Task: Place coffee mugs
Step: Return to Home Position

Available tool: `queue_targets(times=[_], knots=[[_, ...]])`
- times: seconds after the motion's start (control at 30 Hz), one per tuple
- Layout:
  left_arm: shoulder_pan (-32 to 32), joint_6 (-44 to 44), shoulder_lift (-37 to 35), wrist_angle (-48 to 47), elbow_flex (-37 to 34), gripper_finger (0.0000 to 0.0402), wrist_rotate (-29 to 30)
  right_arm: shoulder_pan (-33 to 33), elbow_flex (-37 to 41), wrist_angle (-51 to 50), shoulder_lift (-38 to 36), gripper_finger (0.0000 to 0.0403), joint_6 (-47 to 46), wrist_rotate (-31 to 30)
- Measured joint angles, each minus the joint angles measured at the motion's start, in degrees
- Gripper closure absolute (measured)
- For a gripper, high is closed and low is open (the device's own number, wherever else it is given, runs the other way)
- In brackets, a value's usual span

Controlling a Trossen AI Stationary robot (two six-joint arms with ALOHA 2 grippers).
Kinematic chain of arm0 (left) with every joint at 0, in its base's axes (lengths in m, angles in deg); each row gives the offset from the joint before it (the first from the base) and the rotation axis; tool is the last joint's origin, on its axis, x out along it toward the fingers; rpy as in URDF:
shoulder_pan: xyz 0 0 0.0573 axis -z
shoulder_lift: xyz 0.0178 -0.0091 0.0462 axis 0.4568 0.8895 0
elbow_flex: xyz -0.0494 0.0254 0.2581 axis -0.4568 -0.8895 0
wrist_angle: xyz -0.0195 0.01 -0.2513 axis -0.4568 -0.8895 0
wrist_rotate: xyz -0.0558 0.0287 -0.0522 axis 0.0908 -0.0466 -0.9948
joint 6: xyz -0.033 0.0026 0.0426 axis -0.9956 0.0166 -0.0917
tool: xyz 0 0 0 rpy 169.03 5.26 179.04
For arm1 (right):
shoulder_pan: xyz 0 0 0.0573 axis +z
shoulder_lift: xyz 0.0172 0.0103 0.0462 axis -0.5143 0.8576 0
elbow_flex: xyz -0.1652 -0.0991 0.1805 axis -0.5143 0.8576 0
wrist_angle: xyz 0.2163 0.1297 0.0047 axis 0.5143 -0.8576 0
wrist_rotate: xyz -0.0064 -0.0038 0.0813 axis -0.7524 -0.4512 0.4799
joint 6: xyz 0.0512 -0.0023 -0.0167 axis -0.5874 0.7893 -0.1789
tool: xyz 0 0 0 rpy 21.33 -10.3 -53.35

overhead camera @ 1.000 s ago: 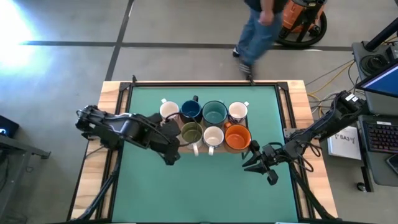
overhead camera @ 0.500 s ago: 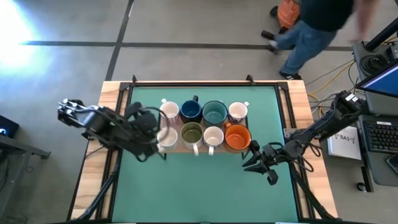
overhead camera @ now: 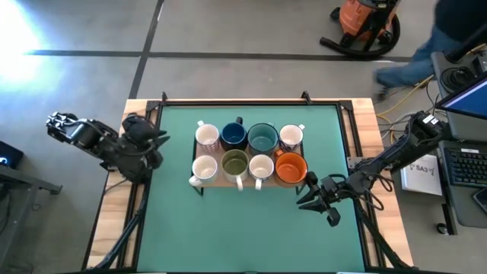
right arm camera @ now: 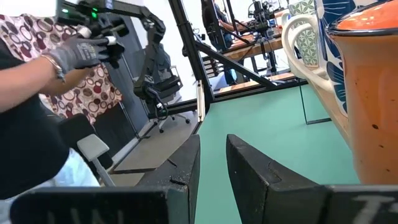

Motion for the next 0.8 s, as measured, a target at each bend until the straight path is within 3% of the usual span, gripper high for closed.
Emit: queue_targets(times=[0.43,0.8], knots=[[0.0,8.5,-27.1,29.2,-32.4,0.0329,9.4,0.0,0.0,0.0,0.0,0.0335,0.0,0.0],[-0.1,16.4,-42.2,47.9,-48.4,0.0329,11.5,0.0,0.0,0.0,0.0,0.0335,0.0,0.0]])
